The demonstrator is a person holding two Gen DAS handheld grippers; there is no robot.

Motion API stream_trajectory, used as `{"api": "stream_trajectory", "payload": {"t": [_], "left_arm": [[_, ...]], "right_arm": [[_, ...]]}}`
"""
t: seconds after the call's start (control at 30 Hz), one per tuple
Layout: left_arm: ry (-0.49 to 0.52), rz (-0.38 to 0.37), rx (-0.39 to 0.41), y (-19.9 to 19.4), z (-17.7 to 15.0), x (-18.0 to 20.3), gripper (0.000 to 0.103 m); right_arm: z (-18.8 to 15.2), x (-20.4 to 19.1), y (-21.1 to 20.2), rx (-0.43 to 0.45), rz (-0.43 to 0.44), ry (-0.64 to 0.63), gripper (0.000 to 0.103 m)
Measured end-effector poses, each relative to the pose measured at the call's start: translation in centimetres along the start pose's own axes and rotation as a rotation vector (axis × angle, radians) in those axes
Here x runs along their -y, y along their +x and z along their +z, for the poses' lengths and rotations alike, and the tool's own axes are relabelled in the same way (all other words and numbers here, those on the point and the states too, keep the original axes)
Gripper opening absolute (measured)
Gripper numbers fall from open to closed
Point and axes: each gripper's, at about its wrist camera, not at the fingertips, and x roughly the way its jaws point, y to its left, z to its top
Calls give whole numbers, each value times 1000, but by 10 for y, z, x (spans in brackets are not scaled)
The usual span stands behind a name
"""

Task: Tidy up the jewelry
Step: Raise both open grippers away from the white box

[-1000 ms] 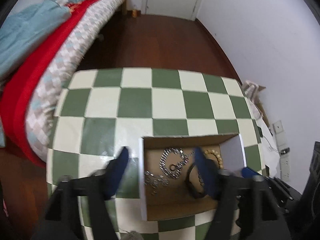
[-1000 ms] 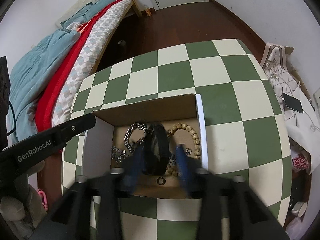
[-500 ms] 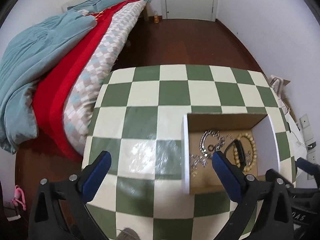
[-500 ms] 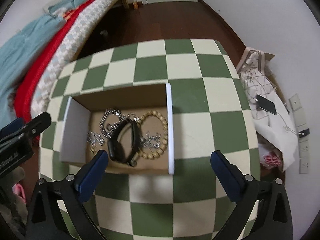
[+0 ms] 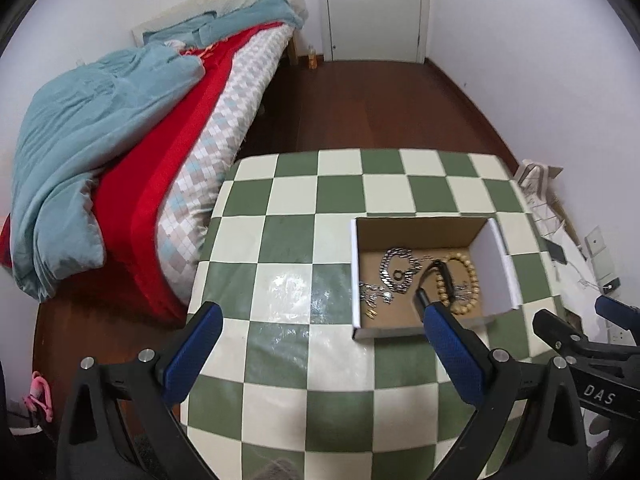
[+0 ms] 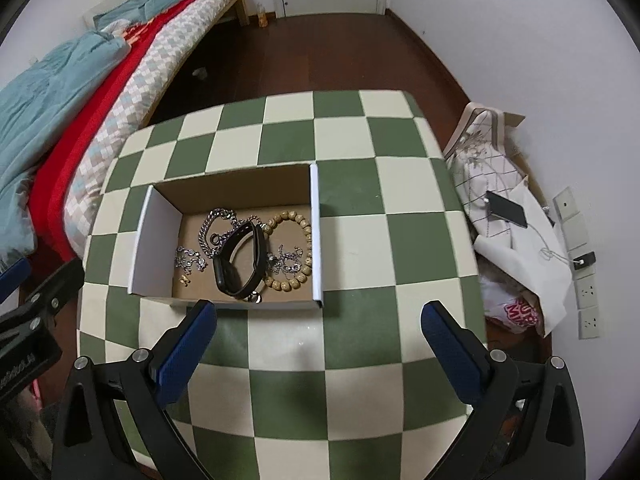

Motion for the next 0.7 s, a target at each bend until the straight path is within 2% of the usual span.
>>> {"api": "stream_trajectory", "payload": {"t": [0.47, 0.7], "left_arm": [[-14, -38, 160, -109, -23, -8, 103], [-19, -58, 197, -147, -35, -14, 103]], "right_arm": [[-50, 9, -121, 171, -34, 10, 103], [-73, 7, -179, 261, -38, 17, 103]]}}
